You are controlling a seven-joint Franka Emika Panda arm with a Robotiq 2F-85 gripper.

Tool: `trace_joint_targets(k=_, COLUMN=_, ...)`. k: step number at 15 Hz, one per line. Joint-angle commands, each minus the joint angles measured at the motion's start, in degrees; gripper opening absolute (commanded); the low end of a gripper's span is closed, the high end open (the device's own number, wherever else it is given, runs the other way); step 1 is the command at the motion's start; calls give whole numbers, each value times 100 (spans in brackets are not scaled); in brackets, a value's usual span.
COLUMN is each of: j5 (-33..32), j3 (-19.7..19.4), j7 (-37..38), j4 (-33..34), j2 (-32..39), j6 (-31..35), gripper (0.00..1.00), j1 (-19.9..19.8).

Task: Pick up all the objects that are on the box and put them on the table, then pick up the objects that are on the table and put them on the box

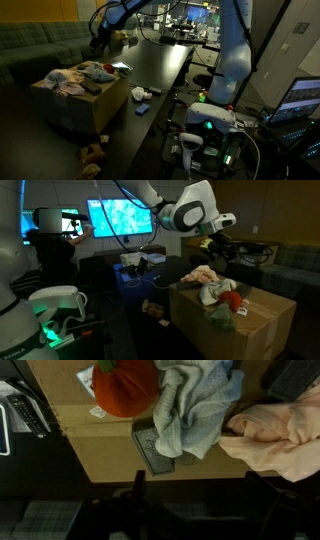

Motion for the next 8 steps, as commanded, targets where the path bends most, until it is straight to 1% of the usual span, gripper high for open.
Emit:
trace_joint_targets(k=1, j5=-161, j3=52, j7=208, j4=-725, j2=-688, j6=123, gripper=100, j1=236)
trace_joint_targets(k=2, j5=-124, j3=98, j7=210, j4=-867, j2=-833, j6=76, gripper=100, j1=279)
trace_joint_targets(k=5, j5=-383, j3=75, j7=549, j4=-1365, j2=-1098, j6=279, gripper=100, j1=559)
trace_joint_targets(k=8, j5=-699, j3=102, j7=977, j4=-1739, j2=-1174, j6=402, gripper=100, j1=801)
